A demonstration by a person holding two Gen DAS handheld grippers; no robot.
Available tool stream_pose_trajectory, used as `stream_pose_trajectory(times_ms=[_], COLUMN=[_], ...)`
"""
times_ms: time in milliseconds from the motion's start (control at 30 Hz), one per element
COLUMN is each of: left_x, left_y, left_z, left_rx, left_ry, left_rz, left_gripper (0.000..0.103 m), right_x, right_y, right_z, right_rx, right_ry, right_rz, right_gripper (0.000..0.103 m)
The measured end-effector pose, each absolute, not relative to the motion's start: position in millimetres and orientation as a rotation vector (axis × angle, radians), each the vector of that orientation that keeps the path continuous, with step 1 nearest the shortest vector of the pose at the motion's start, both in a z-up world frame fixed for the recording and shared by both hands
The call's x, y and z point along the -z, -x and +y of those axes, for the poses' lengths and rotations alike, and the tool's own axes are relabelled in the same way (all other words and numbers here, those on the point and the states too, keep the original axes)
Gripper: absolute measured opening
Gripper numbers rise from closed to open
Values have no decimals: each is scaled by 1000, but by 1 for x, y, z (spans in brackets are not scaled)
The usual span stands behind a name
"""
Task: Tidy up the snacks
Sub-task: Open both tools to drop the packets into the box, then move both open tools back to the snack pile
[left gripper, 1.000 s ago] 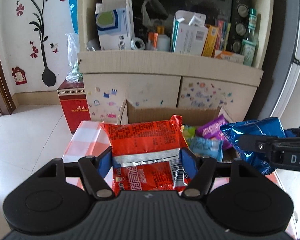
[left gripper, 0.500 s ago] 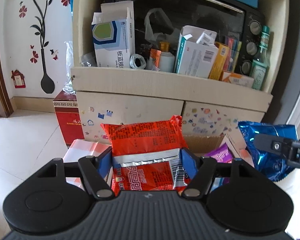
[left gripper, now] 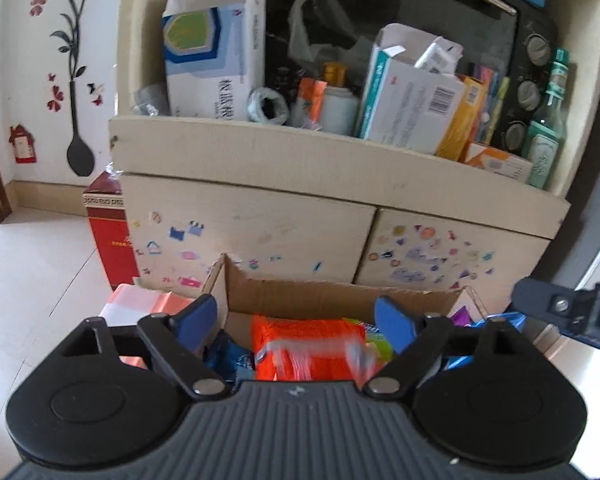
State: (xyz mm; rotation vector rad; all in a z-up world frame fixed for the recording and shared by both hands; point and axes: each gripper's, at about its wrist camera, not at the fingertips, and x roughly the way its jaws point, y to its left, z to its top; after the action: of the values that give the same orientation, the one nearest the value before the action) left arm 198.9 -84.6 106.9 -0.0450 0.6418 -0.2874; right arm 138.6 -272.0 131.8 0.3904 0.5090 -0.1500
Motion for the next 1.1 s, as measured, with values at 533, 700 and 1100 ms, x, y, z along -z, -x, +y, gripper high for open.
stream_pose_trajectory(times_ms=[533, 700, 1100], left_x=[-128, -131, -121], left_y=[-169, -154, -127], left_z=[-61, -39, 9], left_rx=[264, 252, 211], left_ry=[11, -22, -67], left_rz=[683, 694, 757], left_gripper=[92, 92, 93], right_x=[-138, -139, -135], right_y=[-127, -121, -108], right_z=[-267, -257, -229], right_rx=[94, 44, -67], right_ry=[-338, -285, -174], right_rz=[606, 633, 705], right_gripper=[93, 95, 98])
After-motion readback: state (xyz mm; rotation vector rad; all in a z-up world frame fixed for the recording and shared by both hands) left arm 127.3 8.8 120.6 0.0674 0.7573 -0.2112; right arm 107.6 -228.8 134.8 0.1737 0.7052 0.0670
